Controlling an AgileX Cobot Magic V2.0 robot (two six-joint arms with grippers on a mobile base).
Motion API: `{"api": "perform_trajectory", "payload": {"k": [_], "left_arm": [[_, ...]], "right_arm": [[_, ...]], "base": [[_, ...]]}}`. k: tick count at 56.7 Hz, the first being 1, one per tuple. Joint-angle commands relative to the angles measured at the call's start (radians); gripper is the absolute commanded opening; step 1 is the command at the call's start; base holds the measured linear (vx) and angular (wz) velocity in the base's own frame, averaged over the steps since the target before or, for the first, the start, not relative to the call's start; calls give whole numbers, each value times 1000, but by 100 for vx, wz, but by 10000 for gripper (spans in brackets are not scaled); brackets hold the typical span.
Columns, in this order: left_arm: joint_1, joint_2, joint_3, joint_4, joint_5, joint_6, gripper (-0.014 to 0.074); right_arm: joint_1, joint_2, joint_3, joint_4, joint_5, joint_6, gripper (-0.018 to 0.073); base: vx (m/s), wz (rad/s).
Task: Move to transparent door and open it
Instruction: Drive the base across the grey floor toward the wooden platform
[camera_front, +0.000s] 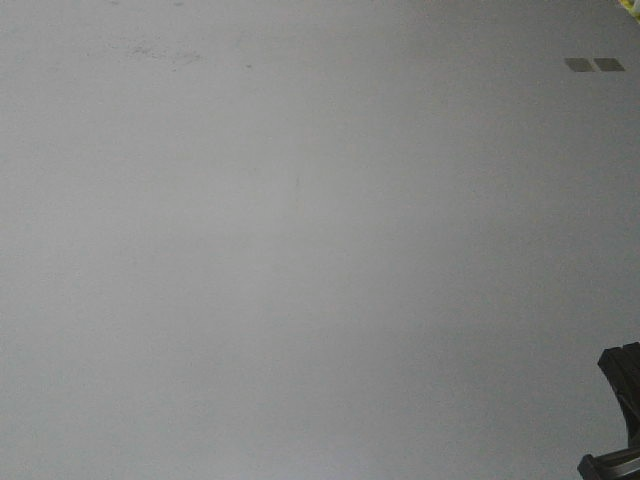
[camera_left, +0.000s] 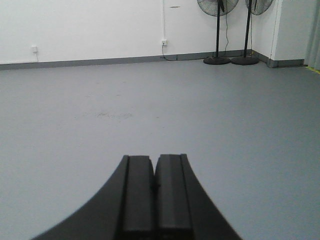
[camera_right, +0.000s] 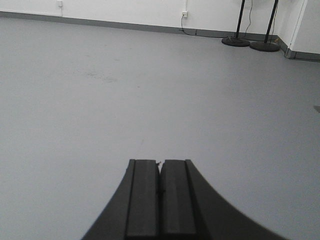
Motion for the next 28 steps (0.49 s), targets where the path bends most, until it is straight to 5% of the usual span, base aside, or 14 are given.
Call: {"api": "perform_trajectory", "payload": {"k": [1,28], "left_arm": [[-4,-14,11,-7,-80,0,-6],[-4,-14,11,-7,-80,0,-6]], "right_arm": [[-3,-16,5,-8,-83,-2,-1],[-3,-16,5,-8,-83,-2,-1]], "base": [[0,0],[0,-1]]}}
